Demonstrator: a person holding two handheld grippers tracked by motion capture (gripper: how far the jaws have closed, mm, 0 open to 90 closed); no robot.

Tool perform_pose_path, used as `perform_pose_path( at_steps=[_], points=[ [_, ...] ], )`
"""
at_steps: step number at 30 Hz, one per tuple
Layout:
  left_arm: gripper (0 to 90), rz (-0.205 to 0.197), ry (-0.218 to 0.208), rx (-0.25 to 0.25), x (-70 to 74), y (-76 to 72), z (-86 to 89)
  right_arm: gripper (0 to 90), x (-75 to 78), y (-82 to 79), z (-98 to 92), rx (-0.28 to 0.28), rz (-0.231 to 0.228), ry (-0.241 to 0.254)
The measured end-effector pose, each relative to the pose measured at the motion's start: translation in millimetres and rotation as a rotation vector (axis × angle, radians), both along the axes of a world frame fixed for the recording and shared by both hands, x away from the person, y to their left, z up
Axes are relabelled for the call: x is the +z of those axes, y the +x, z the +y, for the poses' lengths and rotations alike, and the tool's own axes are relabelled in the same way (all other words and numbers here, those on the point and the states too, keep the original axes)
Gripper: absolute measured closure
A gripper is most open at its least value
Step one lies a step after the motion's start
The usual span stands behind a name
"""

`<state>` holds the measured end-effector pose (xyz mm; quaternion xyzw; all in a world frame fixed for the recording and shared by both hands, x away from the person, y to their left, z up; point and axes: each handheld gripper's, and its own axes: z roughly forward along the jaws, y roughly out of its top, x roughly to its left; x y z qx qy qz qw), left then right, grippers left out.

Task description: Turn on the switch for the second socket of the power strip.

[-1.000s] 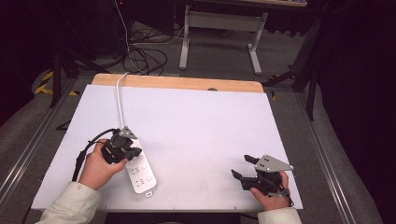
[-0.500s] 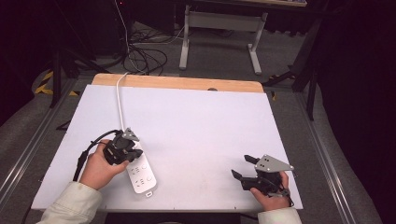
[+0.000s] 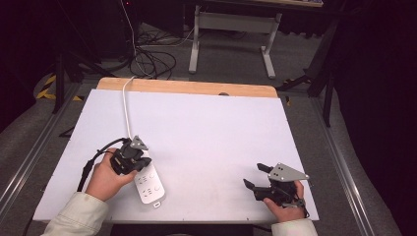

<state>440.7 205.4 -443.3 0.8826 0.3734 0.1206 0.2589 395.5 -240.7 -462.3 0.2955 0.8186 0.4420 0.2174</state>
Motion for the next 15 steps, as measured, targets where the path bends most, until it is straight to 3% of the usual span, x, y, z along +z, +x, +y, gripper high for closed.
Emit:
perform_pose_path(
  at_steps=[15],
  points=[
    [89.8, -0.018, 0.015, 0.0, -1.8, -2.9, -2.5, 28.1, -0.2, -0.3, 1.0, 0.005, 0.002, 0.0]
  ],
)
